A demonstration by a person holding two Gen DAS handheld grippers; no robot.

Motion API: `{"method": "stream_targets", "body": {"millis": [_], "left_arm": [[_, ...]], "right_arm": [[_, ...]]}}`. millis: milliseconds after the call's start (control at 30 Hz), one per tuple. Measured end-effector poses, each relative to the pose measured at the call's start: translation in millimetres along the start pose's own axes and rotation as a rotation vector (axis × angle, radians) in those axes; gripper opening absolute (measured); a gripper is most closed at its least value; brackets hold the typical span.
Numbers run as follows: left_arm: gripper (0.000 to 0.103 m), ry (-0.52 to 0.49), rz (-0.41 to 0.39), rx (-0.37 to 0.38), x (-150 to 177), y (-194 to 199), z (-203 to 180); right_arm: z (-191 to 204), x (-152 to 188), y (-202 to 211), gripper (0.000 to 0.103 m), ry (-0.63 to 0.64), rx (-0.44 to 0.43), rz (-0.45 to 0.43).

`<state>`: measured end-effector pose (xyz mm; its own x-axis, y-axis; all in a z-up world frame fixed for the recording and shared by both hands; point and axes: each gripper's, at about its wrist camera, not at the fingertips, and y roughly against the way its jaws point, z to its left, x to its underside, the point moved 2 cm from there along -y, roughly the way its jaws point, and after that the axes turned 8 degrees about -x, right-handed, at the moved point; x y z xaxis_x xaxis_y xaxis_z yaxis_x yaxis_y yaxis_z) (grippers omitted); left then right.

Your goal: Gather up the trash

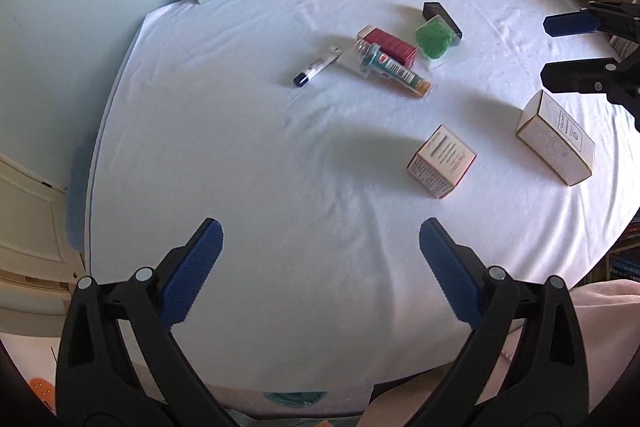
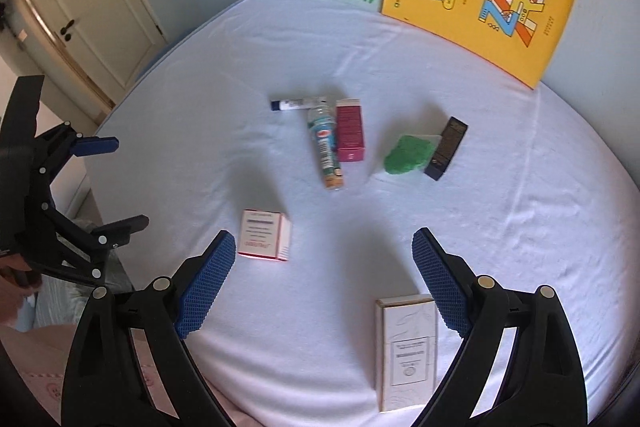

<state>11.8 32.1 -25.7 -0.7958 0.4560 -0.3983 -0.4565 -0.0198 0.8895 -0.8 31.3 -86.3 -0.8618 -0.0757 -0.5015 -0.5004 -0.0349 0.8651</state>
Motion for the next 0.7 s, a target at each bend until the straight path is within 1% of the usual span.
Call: {"method": "stream_targets", "body": {"millis": [133, 267, 333, 500, 600, 700], "left_arm": [[0.096, 0.006, 0.002, 0.005, -33, -7, -17], [0.096, 0.032, 0.012, 0.022, -56, -15, -29], [0.096, 0.039, 0.022, 0.017, -67, -20, -35], [0.096, 0.03, 0.044, -0.007, -89, -37, -51], [0.096, 0.044, 0.068, -0.011, -100, -48, -55], [0.096, 0.078, 0.097, -0.001, -108, -60, -58]], "right_arm": [[-33, -6, 2, 0.089, -0.016, 0.014, 0.004], [-63, -16, -3, 0.089, -0.018, 0.019, 0.015], [-75, -20, -7, 0.089, -0.017, 0.021, 0.022], [-100, -36, -21, 0.089, -0.003, 0.012, 0.038], [-111, -45, -30, 0.089, 0.0, 0.0, 0.048], [-123, -53, -42, 0.089, 0.0, -0.009, 0.063]]}}
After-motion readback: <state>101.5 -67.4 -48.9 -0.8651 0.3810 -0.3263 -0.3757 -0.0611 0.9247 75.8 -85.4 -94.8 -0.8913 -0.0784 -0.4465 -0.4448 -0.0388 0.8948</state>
